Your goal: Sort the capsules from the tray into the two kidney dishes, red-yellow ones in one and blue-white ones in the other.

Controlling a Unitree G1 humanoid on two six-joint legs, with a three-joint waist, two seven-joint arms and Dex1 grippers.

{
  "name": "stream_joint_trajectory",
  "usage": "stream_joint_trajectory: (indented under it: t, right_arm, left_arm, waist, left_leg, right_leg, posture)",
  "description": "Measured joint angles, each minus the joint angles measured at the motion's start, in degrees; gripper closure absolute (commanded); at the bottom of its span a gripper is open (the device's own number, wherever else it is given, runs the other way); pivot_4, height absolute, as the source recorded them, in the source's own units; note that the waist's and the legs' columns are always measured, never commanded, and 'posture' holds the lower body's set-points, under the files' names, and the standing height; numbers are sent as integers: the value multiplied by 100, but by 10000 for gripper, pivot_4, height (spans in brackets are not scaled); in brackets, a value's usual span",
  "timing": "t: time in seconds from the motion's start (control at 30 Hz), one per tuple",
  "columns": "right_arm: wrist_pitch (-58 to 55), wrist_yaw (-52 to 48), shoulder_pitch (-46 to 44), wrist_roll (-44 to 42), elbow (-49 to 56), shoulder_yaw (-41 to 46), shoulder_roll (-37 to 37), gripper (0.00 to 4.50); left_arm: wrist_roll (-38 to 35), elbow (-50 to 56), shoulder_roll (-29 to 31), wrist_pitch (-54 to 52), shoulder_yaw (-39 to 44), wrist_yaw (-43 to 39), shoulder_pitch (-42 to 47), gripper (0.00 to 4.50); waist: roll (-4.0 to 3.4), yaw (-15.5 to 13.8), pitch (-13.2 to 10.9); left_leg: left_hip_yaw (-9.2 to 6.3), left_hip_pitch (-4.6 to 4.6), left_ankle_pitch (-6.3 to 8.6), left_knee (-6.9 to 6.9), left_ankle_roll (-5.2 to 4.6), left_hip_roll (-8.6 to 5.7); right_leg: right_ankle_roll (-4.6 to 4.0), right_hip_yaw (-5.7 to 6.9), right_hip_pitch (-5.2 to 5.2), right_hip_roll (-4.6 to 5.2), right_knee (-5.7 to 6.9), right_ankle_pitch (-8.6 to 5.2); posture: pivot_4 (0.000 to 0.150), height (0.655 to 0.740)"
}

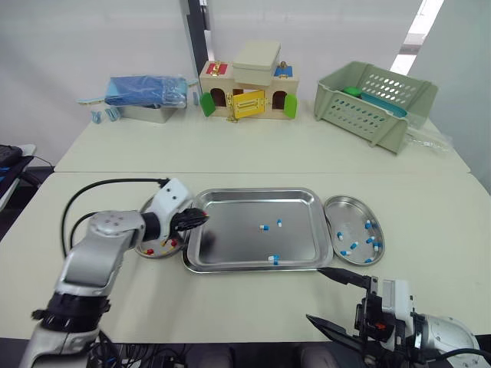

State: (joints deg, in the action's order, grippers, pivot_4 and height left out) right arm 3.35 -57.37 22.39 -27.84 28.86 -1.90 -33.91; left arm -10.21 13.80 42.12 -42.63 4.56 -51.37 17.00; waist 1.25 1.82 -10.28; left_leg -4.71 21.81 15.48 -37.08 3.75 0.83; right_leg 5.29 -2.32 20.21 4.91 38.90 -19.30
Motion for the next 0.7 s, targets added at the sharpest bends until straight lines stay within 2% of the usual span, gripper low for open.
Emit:
stream_joint_trajectory:
  t: [0.23, 0.47, 0.57, 0.7]
  right_arm:
    - [-119, -297, -629, -68, -330, -53, -99, 0]
    - [-258, -398, -841, -173, -447, -67, -98, 0]
    - [-268, -407, -846, -193, -456, -66, -98, 0]
    - [-270, -381, -846, -224, -456, -66, -93, 0]
  left_arm:
    - [-260, 434, 207, -341, 972, 391, -806, 38864]
    - [-423, 435, 276, -345, 1200, 610, -1142, 38864]
    - [-520, 435, 276, -358, 1200, 703, -1139, 31736]
    - [-649, 418, 287, -456, 1195, 707, -1131, 18489]
  waist:
    - [0, -5, 0]
    - [1, -18, 0]
    - [1, -12, 0]
    - [1, -10, 0]
  left_leg:
    - [0, -1, 0, 1, 0, 0]
    - [0, 1, 0, 1, 0, 0]
    - [0, 0, 0, 1, 0, 0]
    - [0, 0, 0, 2, 0, 0]
  right_leg:
    - [0, 1, 0, 0, 0, 0]
    - [0, 2, 0, 1, -1, 0]
    - [0, 2, 1, 1, -1, 0]
    - [0, 1, 2, 1, 0, 0]
  posture:
    - [1500, 7400]
    - [1500, 7400]
    - [1500, 7400]
    - [1500, 7400]
